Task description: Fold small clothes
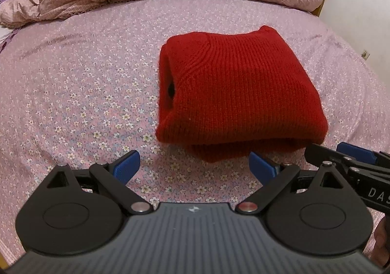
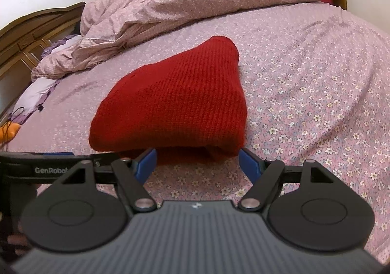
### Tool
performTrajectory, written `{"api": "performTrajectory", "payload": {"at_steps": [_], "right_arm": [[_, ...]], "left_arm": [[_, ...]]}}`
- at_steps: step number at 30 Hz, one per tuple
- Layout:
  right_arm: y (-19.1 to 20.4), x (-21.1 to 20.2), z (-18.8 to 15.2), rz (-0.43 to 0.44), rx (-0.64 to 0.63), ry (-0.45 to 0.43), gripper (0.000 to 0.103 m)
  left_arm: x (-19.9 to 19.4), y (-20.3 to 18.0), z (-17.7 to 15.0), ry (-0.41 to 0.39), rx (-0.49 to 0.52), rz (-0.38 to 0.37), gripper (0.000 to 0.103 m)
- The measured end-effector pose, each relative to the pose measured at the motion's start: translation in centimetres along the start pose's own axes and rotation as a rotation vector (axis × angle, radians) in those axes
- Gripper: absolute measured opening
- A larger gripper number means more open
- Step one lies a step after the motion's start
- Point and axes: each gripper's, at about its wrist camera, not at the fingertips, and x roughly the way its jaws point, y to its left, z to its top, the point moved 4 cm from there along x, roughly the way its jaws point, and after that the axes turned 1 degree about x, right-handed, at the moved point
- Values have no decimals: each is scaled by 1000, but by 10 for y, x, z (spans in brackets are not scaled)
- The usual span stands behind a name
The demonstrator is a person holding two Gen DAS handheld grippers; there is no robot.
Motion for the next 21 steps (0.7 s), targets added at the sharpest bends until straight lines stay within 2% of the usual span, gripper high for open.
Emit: {"api": "performTrajectory", "payload": {"at_steps": [21], "right_arm": [[0, 0, 0, -6, 3, 3, 76]], "left_arm": [[2, 0, -1, 7, 0, 0, 98]]}}
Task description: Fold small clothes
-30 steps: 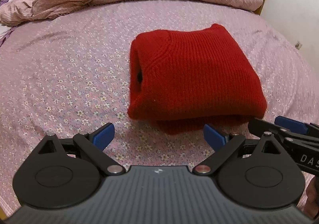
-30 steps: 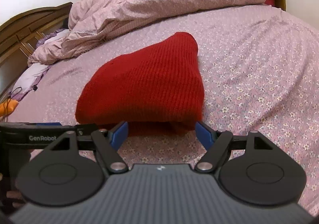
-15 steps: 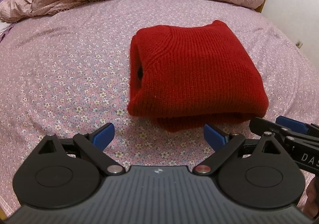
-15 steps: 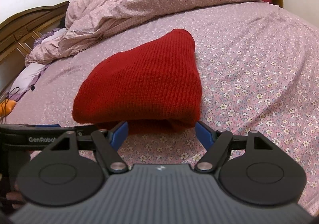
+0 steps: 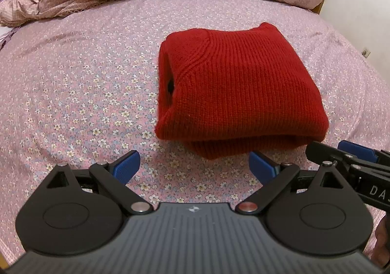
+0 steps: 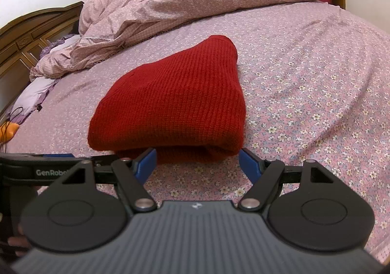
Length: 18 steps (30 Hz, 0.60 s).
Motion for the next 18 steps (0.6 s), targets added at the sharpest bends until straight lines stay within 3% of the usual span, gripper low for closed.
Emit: {"api": "performTrajectory", "payload": {"at_steps": [18], "right_arm": [[0, 0, 0, 0, -2, -1, 76]], "left_arm": [[1, -1, -2, 2, -1, 1, 98]]}}
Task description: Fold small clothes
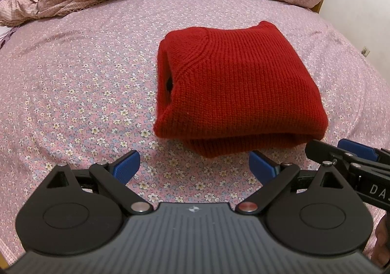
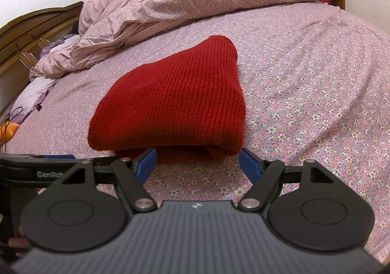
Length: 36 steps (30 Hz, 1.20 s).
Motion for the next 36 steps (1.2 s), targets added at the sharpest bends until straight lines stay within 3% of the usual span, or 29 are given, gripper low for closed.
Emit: {"api": "performTrajectory", "payload": {"at_steps": [36], "right_arm": [[0, 0, -1, -1, 0, -1, 76]], "left_arm": [[-1, -2, -3, -6, 11, -11, 98]]}}
